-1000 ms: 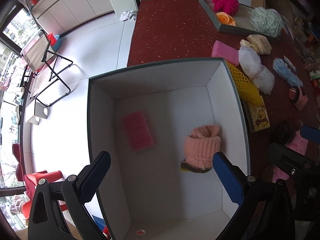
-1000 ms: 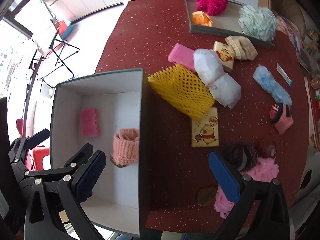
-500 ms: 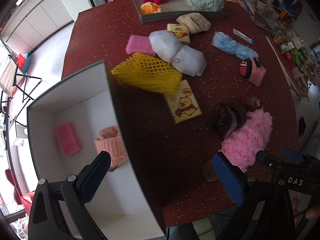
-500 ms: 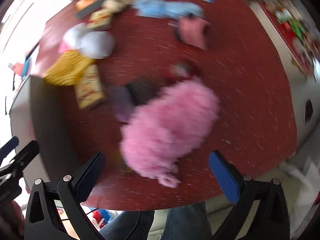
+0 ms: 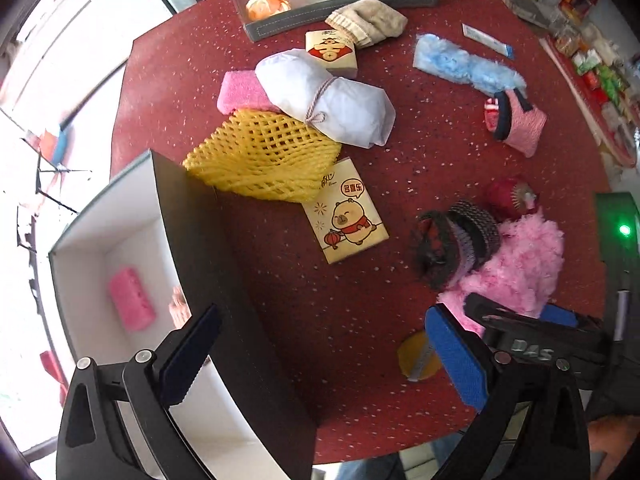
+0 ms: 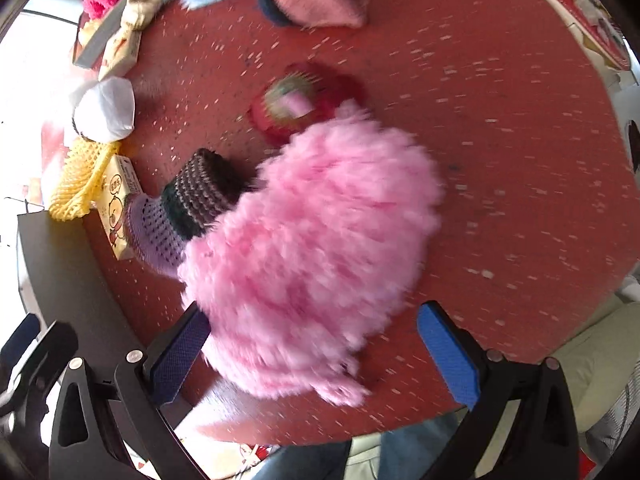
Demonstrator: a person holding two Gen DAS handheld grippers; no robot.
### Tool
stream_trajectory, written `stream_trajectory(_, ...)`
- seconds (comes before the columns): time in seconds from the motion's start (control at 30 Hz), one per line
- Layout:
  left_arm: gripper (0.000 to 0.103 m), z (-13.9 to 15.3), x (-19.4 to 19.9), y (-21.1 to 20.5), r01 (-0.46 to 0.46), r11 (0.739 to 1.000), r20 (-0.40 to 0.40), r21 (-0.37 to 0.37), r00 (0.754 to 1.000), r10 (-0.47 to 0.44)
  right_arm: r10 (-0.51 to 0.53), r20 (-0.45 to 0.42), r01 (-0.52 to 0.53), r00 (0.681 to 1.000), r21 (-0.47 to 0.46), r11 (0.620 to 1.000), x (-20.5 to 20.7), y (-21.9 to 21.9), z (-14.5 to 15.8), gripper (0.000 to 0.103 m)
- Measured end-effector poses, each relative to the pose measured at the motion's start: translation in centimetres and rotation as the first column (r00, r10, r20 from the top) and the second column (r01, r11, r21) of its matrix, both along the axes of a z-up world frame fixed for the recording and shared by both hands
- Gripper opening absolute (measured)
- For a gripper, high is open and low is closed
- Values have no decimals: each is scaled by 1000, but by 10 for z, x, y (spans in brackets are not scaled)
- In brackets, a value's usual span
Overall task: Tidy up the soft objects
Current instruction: 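Move both tools back toward the pink yarn ball and striped knit sleeve, then grasp the striped knit sleeve with the left tool while the right tool grasps the pink yarn ball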
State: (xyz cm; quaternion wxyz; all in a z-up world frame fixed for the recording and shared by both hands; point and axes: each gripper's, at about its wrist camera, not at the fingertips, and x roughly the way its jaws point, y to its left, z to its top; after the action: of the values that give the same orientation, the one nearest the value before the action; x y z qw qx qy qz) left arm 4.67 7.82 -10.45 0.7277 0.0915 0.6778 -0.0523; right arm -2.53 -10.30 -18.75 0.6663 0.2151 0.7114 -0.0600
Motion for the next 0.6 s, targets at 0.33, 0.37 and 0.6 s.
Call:
stream_trajectory(0.33,103,-16,7,-64,162,986,24,22,986,-163,74,-21,-77,997,-281,957,-5,-36,-3,103)
stream_trajectory(0.37,103,-18,7,-72,179,984,27,21,983,-179,69,-25,-74,997,-296,952,-7,-46,-2,103)
stream_trajectory(0.6,103,-52,11,-118,266,962,17,59,963,-268,42,0,-41,999,-206,978,-17,-91,-5,103)
